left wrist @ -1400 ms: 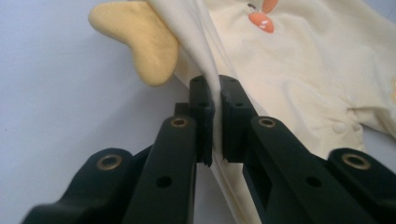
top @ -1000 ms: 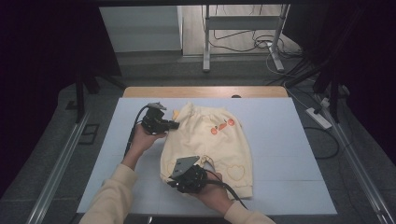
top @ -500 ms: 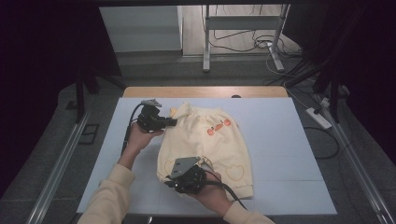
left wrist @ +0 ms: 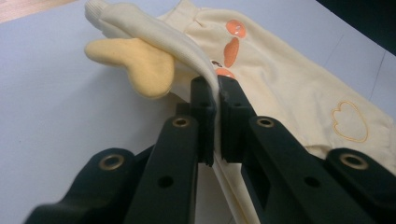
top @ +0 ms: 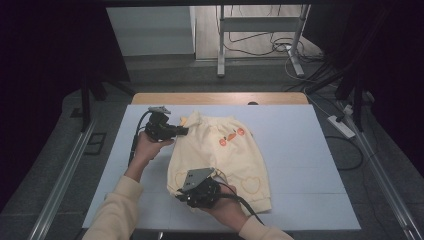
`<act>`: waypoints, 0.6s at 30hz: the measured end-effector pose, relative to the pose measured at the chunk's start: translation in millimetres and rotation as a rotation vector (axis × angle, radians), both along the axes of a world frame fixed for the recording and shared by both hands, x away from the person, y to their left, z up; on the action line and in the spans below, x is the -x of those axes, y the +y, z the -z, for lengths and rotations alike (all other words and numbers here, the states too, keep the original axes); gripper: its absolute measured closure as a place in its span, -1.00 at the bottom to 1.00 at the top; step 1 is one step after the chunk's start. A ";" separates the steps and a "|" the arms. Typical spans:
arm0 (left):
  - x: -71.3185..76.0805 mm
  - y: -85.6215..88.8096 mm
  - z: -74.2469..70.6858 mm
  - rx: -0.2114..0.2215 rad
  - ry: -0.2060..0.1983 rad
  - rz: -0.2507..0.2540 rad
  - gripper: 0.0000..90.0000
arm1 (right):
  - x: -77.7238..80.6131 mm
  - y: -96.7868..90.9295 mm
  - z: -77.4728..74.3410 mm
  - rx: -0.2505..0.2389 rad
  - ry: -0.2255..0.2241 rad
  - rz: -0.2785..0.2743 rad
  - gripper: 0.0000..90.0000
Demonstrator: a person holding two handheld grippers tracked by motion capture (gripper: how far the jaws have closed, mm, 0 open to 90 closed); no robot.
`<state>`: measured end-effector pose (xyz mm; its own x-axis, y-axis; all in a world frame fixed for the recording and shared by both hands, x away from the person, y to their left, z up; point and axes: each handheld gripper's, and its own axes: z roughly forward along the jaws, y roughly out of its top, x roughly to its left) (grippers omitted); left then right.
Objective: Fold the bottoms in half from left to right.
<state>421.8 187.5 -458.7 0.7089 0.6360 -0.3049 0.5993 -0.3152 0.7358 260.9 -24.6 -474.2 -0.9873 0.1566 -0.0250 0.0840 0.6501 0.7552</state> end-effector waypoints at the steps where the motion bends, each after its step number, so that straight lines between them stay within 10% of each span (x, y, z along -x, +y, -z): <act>1: 0.4 0.3 -0.7 0.001 -0.001 -0.001 0.90 | -0.1 0.0 -0.2 0.000 0.002 -0.001 0.77; 9: 12.1 6.4 -24.9 0.033 -0.051 -0.002 0.91 | 8.6 2.1 -22.8 -0.100 0.020 -0.015 0.78; 18: 7.1 8.9 -13.8 0.030 -0.016 -0.013 0.91 | 3.5 1.4 -9.8 -0.059 0.041 -0.011 0.79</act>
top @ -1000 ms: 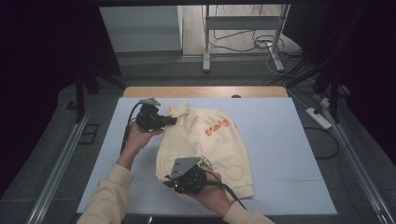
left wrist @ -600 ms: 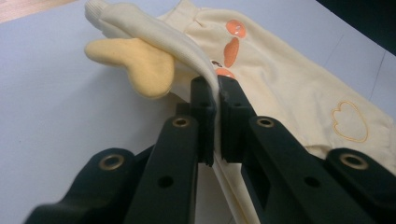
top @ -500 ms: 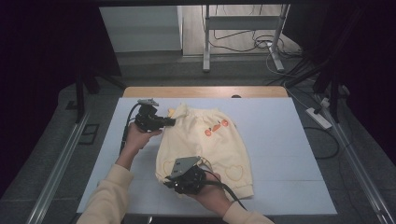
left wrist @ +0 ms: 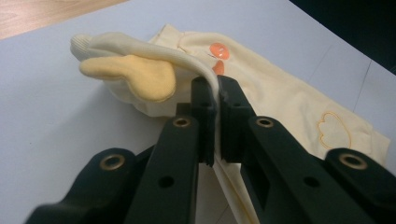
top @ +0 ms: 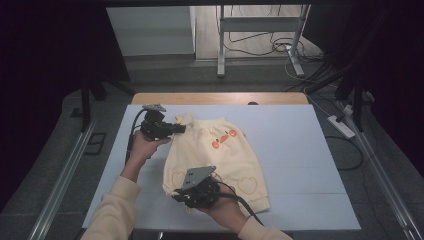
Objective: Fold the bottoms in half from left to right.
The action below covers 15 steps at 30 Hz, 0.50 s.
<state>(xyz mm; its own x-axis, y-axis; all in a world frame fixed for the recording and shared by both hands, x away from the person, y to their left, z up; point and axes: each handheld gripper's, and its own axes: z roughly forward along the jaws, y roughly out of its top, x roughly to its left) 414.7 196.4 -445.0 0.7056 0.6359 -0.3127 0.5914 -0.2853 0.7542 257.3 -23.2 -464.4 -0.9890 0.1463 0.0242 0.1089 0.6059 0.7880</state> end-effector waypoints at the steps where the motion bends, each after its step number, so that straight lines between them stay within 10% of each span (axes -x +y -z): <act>1: 0.0 0.8 -0.2 0.003 -0.001 -0.003 0.91 | -0.7 0.0 0.9 0.001 0.003 0.002 0.79; 15: 10.8 10.4 -19.8 0.033 -0.052 -0.026 0.91 | 9.0 -2.7 -20.1 -0.063 -0.039 -0.009 0.80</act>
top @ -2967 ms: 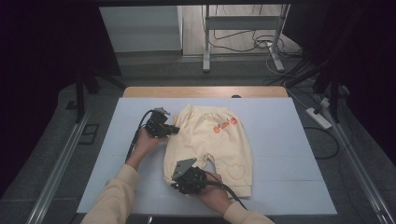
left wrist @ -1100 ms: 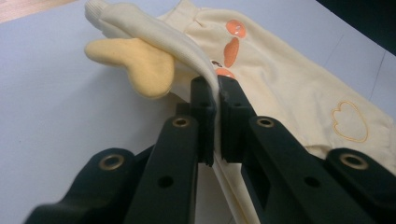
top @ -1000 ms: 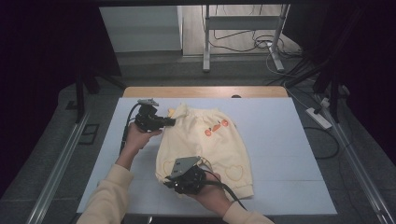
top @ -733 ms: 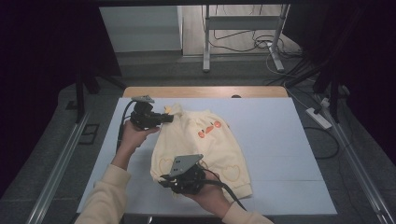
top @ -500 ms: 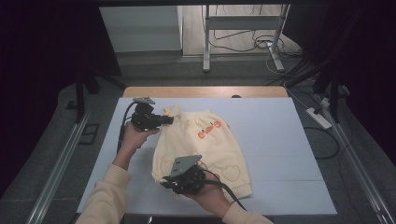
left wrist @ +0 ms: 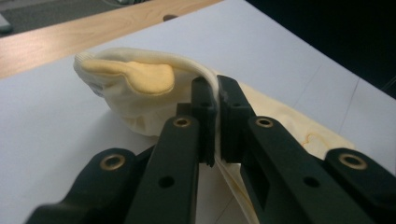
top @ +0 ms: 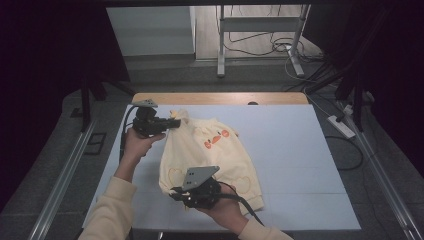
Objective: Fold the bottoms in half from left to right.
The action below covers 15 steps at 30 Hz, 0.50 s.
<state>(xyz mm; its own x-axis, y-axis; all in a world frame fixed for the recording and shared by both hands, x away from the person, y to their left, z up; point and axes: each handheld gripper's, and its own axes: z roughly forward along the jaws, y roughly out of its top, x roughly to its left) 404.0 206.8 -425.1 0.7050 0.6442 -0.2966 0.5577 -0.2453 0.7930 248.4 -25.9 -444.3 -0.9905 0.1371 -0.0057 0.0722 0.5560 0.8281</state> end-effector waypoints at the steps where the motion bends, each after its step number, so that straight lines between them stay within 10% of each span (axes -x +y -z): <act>1: -1.1 -1.0 1.9 -0.004 0.006 -0.001 0.91 | -0.9 -0.4 1.7 0.006 0.003 0.000 0.80; 15: -19.8 -18.9 15.0 -0.015 0.039 0.033 0.91 | -3.9 -18.4 11.6 0.044 0.007 0.063 0.80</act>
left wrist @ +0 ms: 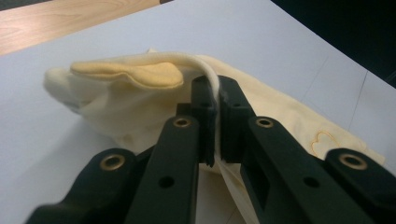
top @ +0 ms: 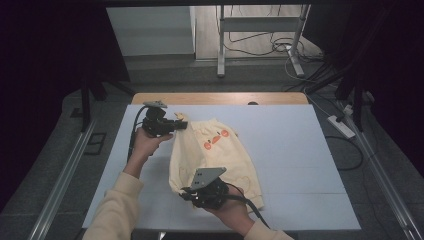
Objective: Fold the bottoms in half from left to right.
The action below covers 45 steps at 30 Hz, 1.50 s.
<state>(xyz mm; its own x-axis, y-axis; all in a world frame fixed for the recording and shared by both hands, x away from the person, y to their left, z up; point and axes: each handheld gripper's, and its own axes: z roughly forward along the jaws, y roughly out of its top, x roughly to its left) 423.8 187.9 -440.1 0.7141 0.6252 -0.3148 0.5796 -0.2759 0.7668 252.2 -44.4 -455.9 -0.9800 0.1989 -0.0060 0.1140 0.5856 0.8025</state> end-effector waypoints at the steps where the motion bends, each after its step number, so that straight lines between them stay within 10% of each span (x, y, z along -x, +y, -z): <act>1: -1.0 -1.7 0.4 0.002 0.002 0.003 0.91 | 0.0 -2.2 -0.5 0.001 0.001 0.006 0.80; 45: -12.5 -49.1 13.6 0.006 -0.005 0.042 0.91 | -2.8 -88.0 2.6 0.022 0.035 0.191 0.82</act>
